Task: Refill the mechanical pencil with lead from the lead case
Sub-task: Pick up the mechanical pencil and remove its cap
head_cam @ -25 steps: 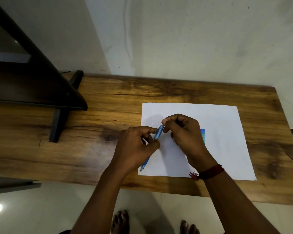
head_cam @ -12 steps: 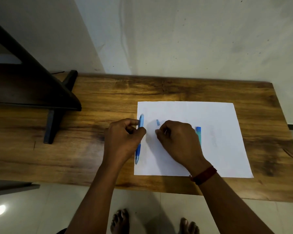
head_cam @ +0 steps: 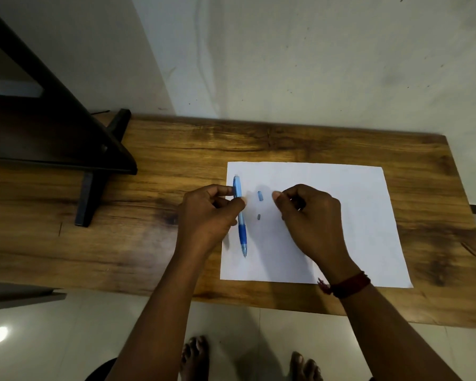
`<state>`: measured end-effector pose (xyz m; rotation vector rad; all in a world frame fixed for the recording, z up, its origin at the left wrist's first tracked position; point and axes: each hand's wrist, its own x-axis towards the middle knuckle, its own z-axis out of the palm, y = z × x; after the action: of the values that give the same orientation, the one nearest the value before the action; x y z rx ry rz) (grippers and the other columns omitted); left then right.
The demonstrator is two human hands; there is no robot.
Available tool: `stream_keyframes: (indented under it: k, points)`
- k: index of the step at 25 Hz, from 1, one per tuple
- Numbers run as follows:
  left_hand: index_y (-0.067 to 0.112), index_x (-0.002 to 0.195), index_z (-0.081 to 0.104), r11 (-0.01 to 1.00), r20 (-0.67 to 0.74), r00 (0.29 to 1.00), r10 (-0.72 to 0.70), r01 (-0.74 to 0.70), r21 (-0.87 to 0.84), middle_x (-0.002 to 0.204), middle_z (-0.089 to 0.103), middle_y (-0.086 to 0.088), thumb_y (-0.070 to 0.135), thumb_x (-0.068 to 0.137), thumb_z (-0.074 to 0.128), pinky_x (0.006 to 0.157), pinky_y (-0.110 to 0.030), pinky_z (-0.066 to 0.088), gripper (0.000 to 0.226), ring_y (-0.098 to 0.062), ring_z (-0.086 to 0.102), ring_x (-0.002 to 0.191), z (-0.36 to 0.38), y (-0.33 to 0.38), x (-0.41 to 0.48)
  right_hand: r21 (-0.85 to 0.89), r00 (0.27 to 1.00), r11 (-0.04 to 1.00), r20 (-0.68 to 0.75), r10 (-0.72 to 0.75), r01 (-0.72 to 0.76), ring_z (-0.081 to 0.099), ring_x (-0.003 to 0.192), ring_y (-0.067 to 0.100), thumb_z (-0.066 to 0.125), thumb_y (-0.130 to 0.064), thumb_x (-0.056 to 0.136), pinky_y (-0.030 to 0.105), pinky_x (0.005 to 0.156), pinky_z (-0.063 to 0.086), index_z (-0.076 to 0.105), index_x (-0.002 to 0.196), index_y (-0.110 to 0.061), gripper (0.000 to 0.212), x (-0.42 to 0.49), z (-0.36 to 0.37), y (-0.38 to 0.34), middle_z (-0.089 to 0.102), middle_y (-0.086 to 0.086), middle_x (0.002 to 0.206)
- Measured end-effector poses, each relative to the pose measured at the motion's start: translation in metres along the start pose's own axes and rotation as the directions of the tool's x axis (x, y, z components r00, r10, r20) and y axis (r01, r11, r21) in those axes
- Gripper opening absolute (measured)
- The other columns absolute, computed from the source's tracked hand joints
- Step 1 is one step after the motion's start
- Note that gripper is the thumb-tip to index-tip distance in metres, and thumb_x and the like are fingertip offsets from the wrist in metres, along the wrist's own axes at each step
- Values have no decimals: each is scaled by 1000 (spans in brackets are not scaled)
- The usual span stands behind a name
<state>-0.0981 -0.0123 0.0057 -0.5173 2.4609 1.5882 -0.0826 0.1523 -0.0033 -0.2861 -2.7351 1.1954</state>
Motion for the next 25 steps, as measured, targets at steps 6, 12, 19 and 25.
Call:
stream_keyframes:
  k: [6, 12, 19, 25]
  points:
    - [19, 96, 70, 987, 212, 977, 15, 19, -157, 74, 73, 0, 23, 75, 78, 45, -17, 49, 23, -11, 70, 60, 17, 13, -6, -20, 945, 999, 325, -20, 28, 56, 56, 6, 58, -55, 82, 8, 56, 35, 64, 70, -27, 31, -36, -13, -7, 53, -21, 54]
    - [25, 86, 69, 1000, 18, 1000, 18, -18, 25, 70, 71, 7, 58, 76, 66, 56, -22, 51, 34, -7, 67, 56, 31, 12, -8, -229, 974, 972, 228, 11, 43, 49, 49, 7, 59, -46, 88, 14, 52, 28, 59, 72, -20, 31, -42, -18, 5, 55, -9, 54]
    - [25, 74, 65, 982, -145, 983, -110, 86, -166, 70, 68, 3, 39, 86, 62, 58, -24, 44, 19, -13, 64, 60, 23, 11, 2, -420, 967, 900, 254, -9, 118, 35, 45, 6, 51, -51, 91, 15, 47, 23, 50, 76, -23, 32, -42, -9, 12, 34, -14, 53]
    - [24, 78, 66, 981, -121, 987, -102, 80, -176, 69, 68, 4, 34, 86, 64, 51, -20, 43, 13, -11, 63, 60, 28, 10, 5, -398, 995, 913, 20, -93, 93, 37, 42, 6, 64, -45, 85, 13, 46, 25, 56, 66, -17, 35, -32, -30, 14, 46, -6, 50]
